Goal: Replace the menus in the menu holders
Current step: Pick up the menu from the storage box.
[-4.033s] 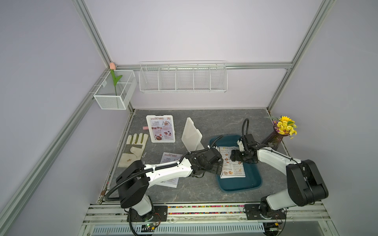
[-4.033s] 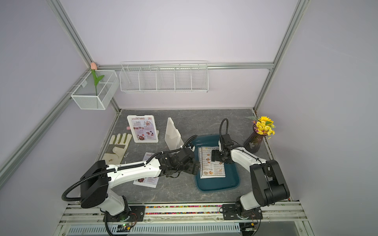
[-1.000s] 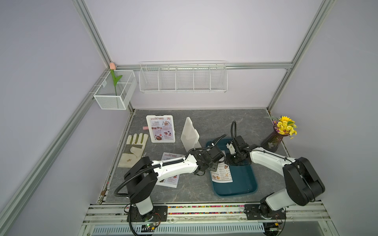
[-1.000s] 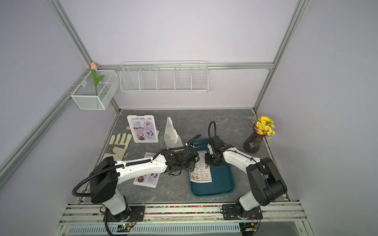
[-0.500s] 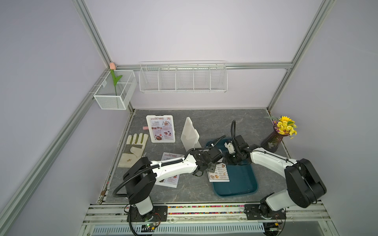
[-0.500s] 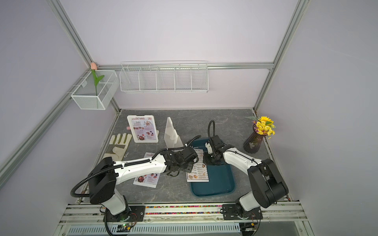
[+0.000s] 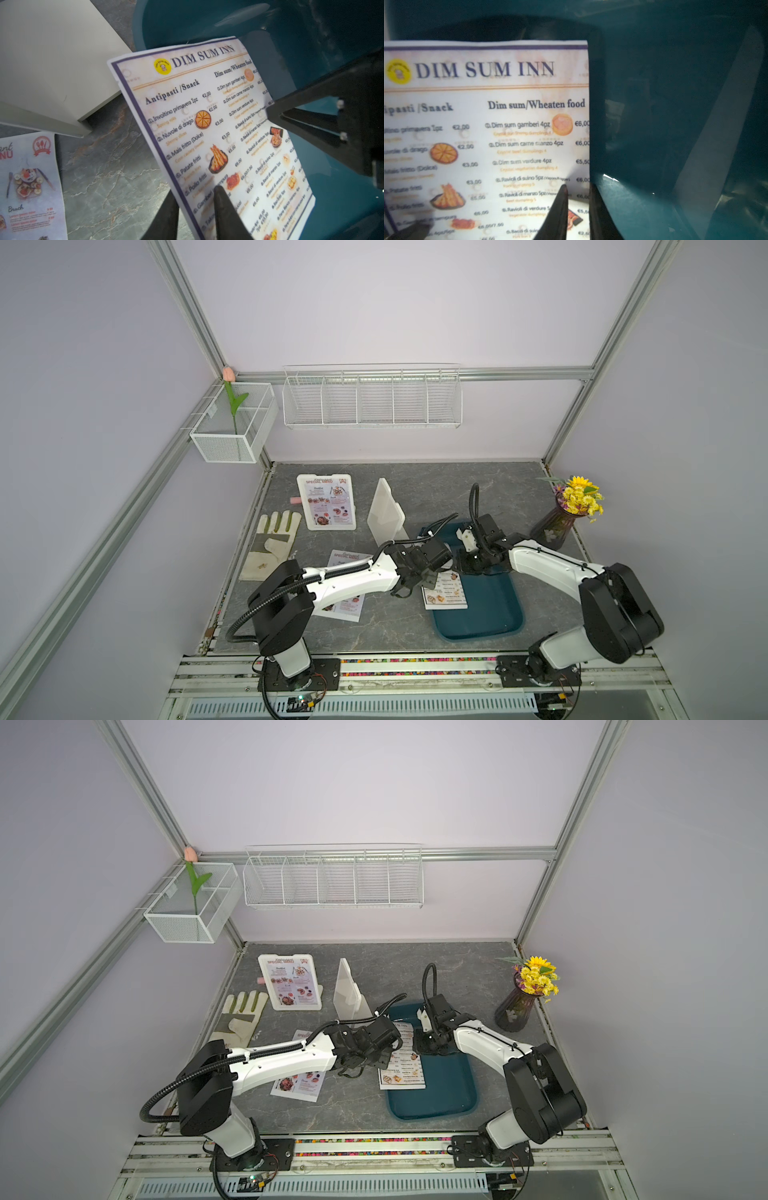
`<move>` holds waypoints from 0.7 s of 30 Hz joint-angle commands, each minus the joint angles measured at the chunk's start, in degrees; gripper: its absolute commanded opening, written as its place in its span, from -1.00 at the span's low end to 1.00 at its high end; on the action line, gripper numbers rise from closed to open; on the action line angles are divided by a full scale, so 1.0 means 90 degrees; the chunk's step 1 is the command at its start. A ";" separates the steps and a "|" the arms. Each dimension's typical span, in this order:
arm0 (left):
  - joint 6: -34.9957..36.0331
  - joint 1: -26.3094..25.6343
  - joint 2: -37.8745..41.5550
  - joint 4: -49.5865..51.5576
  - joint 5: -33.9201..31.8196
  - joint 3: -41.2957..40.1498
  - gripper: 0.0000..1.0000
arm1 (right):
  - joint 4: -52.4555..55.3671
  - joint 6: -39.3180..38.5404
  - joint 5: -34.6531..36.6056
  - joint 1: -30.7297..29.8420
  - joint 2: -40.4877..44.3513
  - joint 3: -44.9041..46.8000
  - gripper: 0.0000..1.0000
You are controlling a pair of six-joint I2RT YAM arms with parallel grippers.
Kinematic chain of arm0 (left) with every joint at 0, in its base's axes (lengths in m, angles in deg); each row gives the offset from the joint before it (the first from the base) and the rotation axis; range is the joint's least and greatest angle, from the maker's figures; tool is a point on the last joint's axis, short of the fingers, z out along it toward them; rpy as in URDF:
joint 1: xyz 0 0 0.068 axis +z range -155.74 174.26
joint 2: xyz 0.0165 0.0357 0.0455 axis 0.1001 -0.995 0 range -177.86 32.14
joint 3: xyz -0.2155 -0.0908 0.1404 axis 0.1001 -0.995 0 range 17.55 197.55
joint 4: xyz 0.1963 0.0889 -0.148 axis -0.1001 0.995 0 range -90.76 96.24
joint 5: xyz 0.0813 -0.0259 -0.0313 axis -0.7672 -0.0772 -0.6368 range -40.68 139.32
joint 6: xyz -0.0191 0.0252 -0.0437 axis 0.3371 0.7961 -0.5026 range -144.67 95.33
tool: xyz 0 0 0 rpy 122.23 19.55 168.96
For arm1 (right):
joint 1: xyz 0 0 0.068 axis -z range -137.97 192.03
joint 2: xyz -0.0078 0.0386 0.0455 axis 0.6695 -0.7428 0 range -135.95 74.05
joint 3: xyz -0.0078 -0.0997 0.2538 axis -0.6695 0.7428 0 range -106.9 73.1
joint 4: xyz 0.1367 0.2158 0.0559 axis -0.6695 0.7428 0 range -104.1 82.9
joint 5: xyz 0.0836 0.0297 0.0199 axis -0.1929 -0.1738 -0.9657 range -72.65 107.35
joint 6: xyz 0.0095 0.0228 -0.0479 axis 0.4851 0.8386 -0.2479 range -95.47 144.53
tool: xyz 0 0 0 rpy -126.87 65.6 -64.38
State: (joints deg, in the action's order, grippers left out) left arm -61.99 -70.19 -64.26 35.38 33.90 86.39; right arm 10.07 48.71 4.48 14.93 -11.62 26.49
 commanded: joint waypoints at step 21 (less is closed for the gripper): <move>-0.0277 0.0032 0.0401 0.0412 -0.0384 -0.0062 -0.66 | 0.0284 -0.0186 0.0238 -0.0033 0.0190 -0.0152 -0.27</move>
State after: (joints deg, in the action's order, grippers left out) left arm -63.23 -70.19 -62.56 37.19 32.26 86.15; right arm 11.27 48.01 5.95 14.91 -11.55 26.47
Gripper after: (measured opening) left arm 0.167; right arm 0.362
